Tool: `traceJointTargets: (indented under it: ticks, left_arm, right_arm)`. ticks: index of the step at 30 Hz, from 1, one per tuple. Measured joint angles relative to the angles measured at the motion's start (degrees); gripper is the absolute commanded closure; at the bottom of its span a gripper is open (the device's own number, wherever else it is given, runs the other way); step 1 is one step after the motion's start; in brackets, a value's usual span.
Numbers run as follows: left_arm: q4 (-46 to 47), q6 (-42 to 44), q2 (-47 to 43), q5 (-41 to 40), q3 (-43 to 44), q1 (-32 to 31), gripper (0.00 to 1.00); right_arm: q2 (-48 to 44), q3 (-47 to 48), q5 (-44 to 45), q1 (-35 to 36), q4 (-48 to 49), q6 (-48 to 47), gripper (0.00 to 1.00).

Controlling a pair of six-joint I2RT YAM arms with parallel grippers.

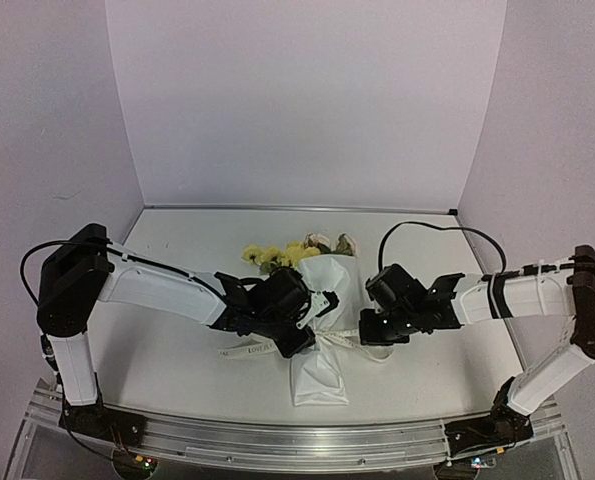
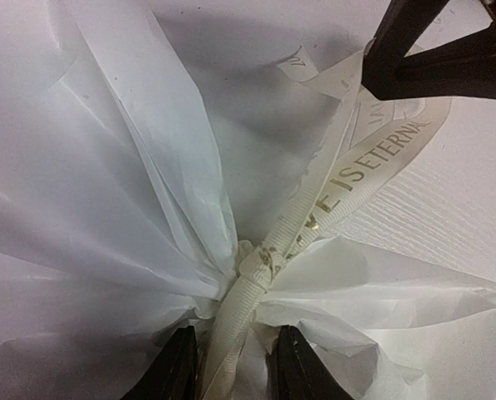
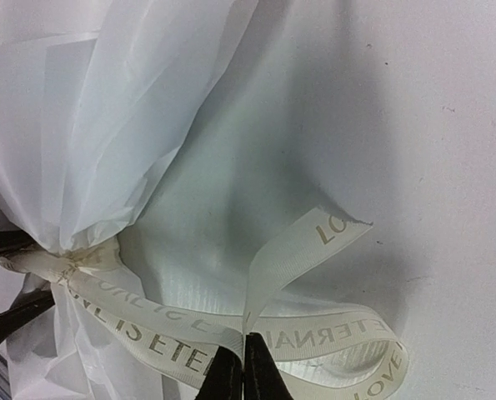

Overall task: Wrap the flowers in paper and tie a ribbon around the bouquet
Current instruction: Tie the half-tied ribbon around the folded bouquet.

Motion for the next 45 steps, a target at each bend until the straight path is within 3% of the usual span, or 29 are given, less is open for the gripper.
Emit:
traceJointTargets:
  ticks: [8,11,14,18,24,31,36,40,45]
  left_arm:
    - [0.83,-0.58,-0.02,-0.02,-0.75,0.00,0.65]
    - [0.92,-0.68,-0.04,-0.02,-0.79,0.00,0.61]
    - [0.93,-1.00,-0.14,-0.08,-0.79,0.00,0.53]
    - [0.55,-2.02,-0.94,-0.15,-0.79,0.03,0.41]
    - [-0.64,-5.22,-5.92,-0.28,-0.79,0.69,0.32]
    - [-0.64,-12.79,-17.40,-1.57,-4.37,4.72,0.38]
    - [-1.95,-20.67,-24.81,-1.36,-13.00,12.85,0.39]
    - [-3.18,-25.17,-25.63,2.74,-18.85,17.51,0.38]
    - [-2.39,-26.78,-23.18,9.97,-21.00,18.86,0.37]
  right_arm:
    - [-0.74,-0.37,1.63,-0.49,-2.28,-0.91,1.00]
    - [-1.00,-0.37,1.71,-0.59,-2.79,-1.38,0.99]
    - [-1.05,-0.05,1.06,-0.59,-3.90,-2.26,0.82]
    - [-1.06,2.20,-0.02,-0.71,-7.07,-4.06,0.66]
    - [-2.67,3.82,-0.44,-1.00,-11.37,-6.41,0.53]
    - [-5.86,2.04,-1.30,-2.60,-14.01,-7.10,0.52]
    - [-5.88,-0.31,-3.23,-3.12,-15.34,-7.06,0.53]
    - [-4.85,-0.50,-4.01,-3.17,-15.43,-7.04,0.53]
    - [-3.40,-0.54,-4.71,-3.19,-15.10,-6.90,0.53]
